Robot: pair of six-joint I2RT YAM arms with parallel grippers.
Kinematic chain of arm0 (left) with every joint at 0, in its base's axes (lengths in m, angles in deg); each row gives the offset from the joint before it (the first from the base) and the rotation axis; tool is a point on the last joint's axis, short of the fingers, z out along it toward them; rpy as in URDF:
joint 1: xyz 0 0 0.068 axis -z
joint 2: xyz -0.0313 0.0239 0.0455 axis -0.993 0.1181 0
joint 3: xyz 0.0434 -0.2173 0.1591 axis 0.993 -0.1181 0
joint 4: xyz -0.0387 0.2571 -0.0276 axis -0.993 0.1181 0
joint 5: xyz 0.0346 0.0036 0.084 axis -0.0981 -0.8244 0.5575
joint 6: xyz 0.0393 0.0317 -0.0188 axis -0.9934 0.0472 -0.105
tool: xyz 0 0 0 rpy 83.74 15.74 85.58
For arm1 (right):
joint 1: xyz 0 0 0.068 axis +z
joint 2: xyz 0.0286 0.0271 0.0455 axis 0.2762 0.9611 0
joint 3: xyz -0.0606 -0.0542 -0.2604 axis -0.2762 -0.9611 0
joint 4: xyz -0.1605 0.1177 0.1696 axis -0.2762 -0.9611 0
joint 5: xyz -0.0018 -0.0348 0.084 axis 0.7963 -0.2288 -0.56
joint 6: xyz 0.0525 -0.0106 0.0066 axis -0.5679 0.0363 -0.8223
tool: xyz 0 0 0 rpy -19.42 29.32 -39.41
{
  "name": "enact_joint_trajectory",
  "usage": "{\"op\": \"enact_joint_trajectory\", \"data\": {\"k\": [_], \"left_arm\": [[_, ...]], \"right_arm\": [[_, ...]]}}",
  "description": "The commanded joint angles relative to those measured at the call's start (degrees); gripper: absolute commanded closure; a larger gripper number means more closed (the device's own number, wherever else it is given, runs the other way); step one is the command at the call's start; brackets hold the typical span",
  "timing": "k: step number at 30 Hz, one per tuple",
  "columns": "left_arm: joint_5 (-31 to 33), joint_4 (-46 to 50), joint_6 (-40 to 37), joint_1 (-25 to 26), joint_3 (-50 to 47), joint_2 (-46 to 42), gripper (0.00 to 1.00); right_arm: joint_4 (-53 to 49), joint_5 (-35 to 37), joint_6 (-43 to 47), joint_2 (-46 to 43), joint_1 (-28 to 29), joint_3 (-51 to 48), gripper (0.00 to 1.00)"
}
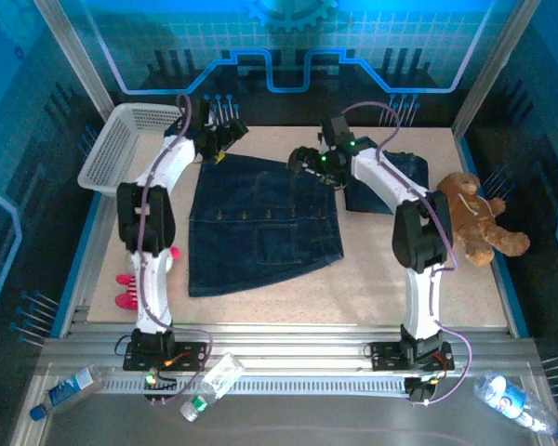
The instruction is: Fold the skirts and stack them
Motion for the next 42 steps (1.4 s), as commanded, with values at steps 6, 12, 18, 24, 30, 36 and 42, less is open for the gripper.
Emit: {"op": "enact_joint_trajectory", "data": {"k": [6, 12, 18, 24, 30, 36, 42], "left_arm": [[1.59, -8.51, 5.4, 3.42, -30.12, -15.6, 0.01], [3.63, -9.18, 5.46, 2.81, -34.03, -12.57, 0.01], [9.58, -10.82, 4.52, 1.87, -31.56, -4.84, 0.01], [10.79, -9.4, 0.79, 1.14, -22.41, 2.04, 0.01], [9.65, -6.21, -0.41, 0.61, -14.61, 4.2, 0.01], [4.49, -5.29, 1.18, 0.87, -18.21, -6.39, 0.01], [8.21, -3.92, 3.61, 0.46, -34.36, -23.65, 0.01]], "right_arm": [[6.61, 1.89, -6.12, -6.68, 4.86, -17.09, 0.0], [8.09, 1.85, -7.52, -4.85, 6.97, -21.39, 0.0], [9.96, 4.97, -9.23, -0.47, 7.41, -22.18, 0.0], [11.65, 7.7, -11.29, 3.48, 7.28, -18.77, 0.0], [10.7, 8.35, -11.26, 5.38, 5.94, -15.07, 0.0], [10.64, 6.69, -11.58, -3.67, 6.2, -20.21, 0.0], [6.08, 7.76, -12.49, -18.21, 5.22, -35.11, 0.0]]}}
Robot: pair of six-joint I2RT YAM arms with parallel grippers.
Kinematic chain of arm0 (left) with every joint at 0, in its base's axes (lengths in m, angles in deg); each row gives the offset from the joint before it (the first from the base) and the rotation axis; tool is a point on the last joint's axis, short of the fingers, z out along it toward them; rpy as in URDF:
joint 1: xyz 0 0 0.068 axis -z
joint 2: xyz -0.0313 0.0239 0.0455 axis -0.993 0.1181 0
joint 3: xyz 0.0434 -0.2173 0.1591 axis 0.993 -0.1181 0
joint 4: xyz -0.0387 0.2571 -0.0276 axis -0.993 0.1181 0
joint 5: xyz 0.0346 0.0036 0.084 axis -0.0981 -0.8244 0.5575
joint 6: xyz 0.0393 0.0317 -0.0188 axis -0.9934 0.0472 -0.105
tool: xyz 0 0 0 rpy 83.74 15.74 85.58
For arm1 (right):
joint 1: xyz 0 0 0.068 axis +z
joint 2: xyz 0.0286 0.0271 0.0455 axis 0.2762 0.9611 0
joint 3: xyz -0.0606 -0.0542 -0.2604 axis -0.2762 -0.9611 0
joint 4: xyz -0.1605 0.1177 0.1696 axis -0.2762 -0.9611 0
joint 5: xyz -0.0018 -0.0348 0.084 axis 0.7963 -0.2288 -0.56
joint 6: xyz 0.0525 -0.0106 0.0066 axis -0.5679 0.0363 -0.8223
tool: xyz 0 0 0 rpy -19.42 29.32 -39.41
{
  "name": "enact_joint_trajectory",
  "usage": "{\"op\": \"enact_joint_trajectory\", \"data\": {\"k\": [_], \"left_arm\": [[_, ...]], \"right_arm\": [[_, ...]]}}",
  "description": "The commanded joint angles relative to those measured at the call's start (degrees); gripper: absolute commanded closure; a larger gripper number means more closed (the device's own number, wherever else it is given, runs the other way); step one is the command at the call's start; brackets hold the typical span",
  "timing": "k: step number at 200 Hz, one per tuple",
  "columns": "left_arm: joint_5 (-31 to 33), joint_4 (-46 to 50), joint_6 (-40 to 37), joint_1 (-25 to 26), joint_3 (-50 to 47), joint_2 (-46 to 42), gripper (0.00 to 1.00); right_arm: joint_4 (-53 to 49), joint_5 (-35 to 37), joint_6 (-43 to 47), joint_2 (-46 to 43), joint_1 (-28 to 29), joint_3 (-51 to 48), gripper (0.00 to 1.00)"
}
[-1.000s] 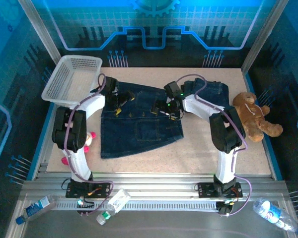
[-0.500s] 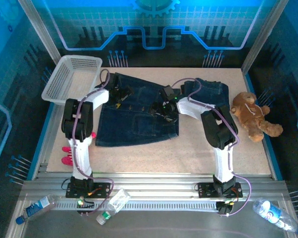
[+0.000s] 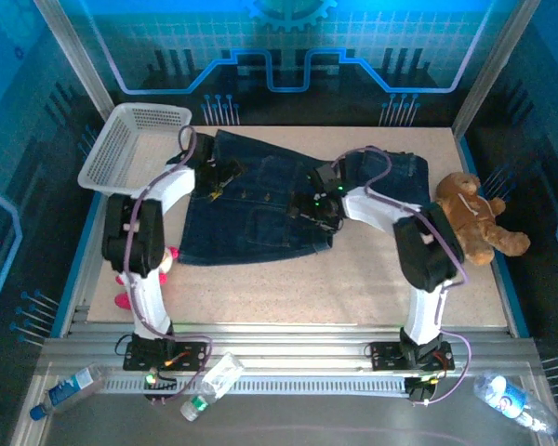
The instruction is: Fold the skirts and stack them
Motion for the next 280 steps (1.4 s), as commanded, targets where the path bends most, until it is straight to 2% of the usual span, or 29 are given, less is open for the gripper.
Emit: {"op": "enact_joint_trajectory", "data": {"k": [1, 24, 53, 62, 95, 129, 170, 197, 222, 271, 280], "left_arm": [[1.79, 2.65, 2.29, -1.08, -8.36, -10.82, 0.01], [1.05, 2.11, 6.41, -1.64, -18.57, -18.22, 0.01], [2.68, 2.12, 11.17, -1.9, -28.53, -25.34, 0.01], [3.13, 2.35, 12.24, -2.36, -30.83, -27.19, 0.01], [2.37, 3.24, 14.67, -5.89, -37.35, -32.3, 0.01], [3.51, 6.68, 13.72, -7.07, -38.13, -35.98, 0.01], [3.69, 8.42, 14.15, -8.23, -39.65, -38.36, 0.01], [3.67, 8.27, 14.22, -8.75, -40.68, -38.99, 0.01], [3.68, 8.37, 14.05, -8.96, -41.43, -38.69, 0.01], [7.76, 10.9, 14.71, -9.64, -43.58, -38.88, 0.05], [7.56, 10.17, 15.02, -9.64, -44.11, -38.79, 0.09]], "right_arm": [[-4.44, -0.09, -1.81, -8.45, -1.74, -8.1, 0.0], [-2.29, -7.69, -5.13, -11.71, -4.02, -14.27, 0.03], [2.08, -11.15, -7.74, -11.34, -4.21, -16.15, 0.06], [3.88, -12.04, -8.52, -10.46, -4.21, -16.21, 0.14], [7.27, -10.19, -11.64, -8.16, -4.03, -17.26, 0.31], [9.37, -9.08, -14.44, -7.02, -3.99, -18.85, 0.31], [8.79, -6.54, -17.09, -9.89, -3.42, -21.5, 0.21], [11.11, -7.16, -17.76, -9.37, -3.42, -23.16, 0.25], [16.25, -8.99, -19.18, -7.74, -3.12, -23.55, 0.48], [16.89, -5.11, -18.9, -11.08, -2.53, -26.58, 1.0], [16.89, -5.18, -18.88, -11.0, -2.54, -26.8, 1.0]]}}
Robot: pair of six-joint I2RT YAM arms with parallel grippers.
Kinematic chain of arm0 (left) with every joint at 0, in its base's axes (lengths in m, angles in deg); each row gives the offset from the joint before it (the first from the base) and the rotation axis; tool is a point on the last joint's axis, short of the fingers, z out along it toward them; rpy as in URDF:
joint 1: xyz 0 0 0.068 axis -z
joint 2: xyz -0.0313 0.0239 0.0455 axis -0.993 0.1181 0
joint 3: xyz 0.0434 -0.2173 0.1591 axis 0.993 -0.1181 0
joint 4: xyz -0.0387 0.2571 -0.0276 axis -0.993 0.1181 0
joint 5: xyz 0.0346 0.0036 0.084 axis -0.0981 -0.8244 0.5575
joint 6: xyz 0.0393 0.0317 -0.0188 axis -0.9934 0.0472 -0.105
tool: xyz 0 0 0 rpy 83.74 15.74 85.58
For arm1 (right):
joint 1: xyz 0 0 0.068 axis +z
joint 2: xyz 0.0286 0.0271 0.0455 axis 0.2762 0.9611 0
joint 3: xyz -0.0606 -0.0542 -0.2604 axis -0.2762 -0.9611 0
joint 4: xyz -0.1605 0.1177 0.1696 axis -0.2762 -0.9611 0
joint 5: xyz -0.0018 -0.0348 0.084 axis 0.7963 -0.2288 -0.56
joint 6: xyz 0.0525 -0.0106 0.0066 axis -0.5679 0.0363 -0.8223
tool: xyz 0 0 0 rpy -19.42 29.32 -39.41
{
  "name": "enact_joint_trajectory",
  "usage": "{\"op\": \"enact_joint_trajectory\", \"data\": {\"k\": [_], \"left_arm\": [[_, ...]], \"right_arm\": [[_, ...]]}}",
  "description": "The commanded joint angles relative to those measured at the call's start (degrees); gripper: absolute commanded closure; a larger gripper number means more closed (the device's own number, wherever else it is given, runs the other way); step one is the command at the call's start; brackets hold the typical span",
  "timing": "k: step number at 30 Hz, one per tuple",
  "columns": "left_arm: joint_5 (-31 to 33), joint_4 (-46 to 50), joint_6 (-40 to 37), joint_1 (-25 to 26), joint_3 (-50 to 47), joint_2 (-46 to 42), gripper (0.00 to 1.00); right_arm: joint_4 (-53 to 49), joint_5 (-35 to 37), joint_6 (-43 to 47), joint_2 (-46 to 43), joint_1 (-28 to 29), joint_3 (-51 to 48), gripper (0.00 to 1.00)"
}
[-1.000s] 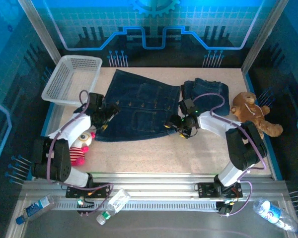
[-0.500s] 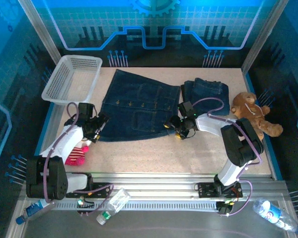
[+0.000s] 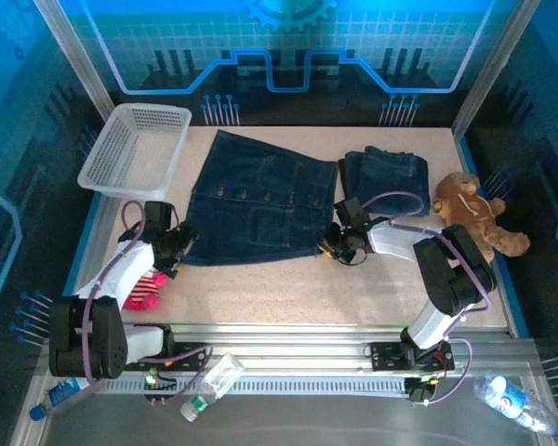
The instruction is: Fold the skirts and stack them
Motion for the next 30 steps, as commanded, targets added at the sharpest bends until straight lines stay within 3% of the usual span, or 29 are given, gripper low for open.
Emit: {"op": "enact_joint_trajectory", "data": {"k": [1, 10, 16, 24, 30], "left_arm": [[2.21, 1.89, 1.55, -0.57, -1.98, -0.93, 0.09], [2.84, -0.95, 2.97, -0.58, -4.57, 1.13, 0.39], [2.25, -4.35, 4.24, -0.57, -6.72, 3.24, 0.45], [2.16, -16.68, 4.29, -0.48, -6.39, 9.39, 0.66], [6.53, -16.95, 1.27, 0.68, -2.62, 5.01, 0.86]], "right_arm": [[1.57, 1.08, 0.19, -1.09, 0.65, -1.77, 1.0], [1.9, 0.32, 0.02, -0.36, 0.64, -1.69, 1.0], [0.76, 1.06, 0.53, -0.99, 0.57, -1.61, 1.0], [-1.49, 1.51, 2.47, -2.55, 0.28, -1.83, 1.0], [-3.72, 1.55, 5.73, -4.77, -0.49, -1.74, 1.0]]}}
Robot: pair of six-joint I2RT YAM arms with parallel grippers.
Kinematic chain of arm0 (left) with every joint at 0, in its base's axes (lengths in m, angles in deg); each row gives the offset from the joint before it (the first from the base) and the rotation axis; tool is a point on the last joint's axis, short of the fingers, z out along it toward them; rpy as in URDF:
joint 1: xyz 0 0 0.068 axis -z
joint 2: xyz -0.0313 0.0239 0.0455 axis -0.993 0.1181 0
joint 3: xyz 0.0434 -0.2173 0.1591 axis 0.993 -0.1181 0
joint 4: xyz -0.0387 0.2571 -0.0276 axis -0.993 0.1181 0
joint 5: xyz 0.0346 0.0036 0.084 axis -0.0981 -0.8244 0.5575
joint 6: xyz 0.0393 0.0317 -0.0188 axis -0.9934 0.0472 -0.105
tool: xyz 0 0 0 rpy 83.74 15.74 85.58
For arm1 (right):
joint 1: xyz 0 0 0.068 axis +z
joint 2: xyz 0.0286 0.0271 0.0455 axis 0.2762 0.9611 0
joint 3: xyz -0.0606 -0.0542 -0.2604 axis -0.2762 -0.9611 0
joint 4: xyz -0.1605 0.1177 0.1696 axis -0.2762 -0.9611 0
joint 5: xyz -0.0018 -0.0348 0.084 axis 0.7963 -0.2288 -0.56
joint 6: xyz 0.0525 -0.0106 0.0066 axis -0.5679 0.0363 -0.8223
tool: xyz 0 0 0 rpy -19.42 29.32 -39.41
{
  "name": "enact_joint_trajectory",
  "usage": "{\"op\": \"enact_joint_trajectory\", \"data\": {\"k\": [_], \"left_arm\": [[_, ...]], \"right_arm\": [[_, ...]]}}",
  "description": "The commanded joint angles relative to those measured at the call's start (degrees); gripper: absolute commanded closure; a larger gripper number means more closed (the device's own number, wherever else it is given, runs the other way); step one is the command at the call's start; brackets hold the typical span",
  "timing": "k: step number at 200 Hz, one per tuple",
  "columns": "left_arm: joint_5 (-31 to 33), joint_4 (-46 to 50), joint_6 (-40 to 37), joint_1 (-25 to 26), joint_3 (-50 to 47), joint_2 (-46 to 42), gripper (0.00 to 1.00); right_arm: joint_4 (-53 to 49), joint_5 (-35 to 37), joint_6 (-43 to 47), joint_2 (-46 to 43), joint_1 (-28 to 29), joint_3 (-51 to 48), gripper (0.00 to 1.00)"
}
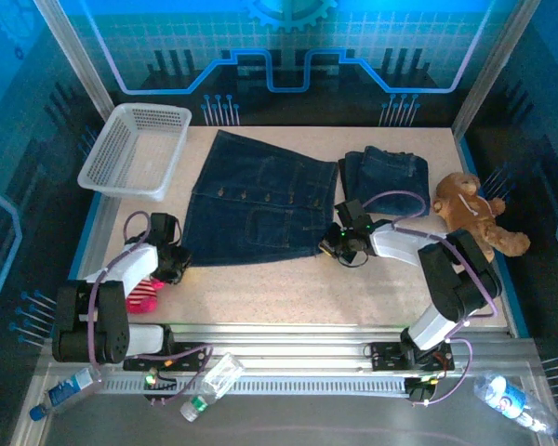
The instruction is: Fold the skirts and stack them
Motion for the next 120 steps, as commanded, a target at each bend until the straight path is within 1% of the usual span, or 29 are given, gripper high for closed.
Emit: {"op": "enact_joint_trajectory", "data": {"k": [1, 11, 20, 45, 51, 55, 64, 78, 83, 96, 111, 120], "left_arm": [[3.79, -14.5, -2.19, 1.47, 2.56, -1.07, 0.9], [5.79, -12.23, -2.77, 2.18, 3.01, -2.9, 0.93], [6.98, -10.48, -2.73, 2.6, 2.99, -4.36, 0.94], [6.81, -8.21, -1.63, 2.7, 1.72, -6.18, 0.95], [6.47, -7.96, -1.39, 2.7, 1.58, -6.16, 0.94], [6.26, -7.6, -1.22, 2.68, 1.57, -5.99, 0.88], [5.97, -6.95, -0.73, 2.65, 1.55, -5.63, 0.68], [5.18, -7.0, -0.3, 2.7, 1.28, -5.17, 0.5], [5.02, -6.85, -0.06, 2.7, 1.22, -5.04, 0.46], [4.47, -6.44, 0.58, 2.7, 1.14, -4.97, 0.41], [4.1, -5.0, 1.62, 2.74, 1.13, -4.95, 0.27], [4.22, -3.88, 2.46, 2.84, 1.13, -5.28, 0.22]], "right_arm": [[-3.94, 1.36, 3.26, -2.15, -0.66, -0.43, 1.0], [-4.21, 1.46, 3.76, -2.33, -0.77, -0.16, 1.0], [-4.2, 1.42, 4.02, -2.19, -0.94, -0.08, 1.0], [-3.86, 0.53, 4.23, -1.0, -1.02, 0.54, 1.0], [-3.86, 0.26, 4.3, -0.72, -1.01, 0.77, 1.0], [-3.86, 0.07, 4.31, -0.47, -1.02, 0.94, 1.0], [-3.7, -0.18, 4.4, -0.08, -1.04, 1.13, 1.0], [-3.6, -0.42, 4.53, 0.45, -1.02, 1.51, 1.0], [-3.6, -0.52, 4.58, 0.6, -1.02, 1.58, 1.0], [-3.6, -0.62, 4.6, 0.87, -1.01, 1.86, 1.0], [-3.49, -0.73, 4.6, 1.01, -1.03, 1.92, 1.0], [-3.42, -0.73, 4.63, 1.09, -1.02, 1.96, 1.0]]}}
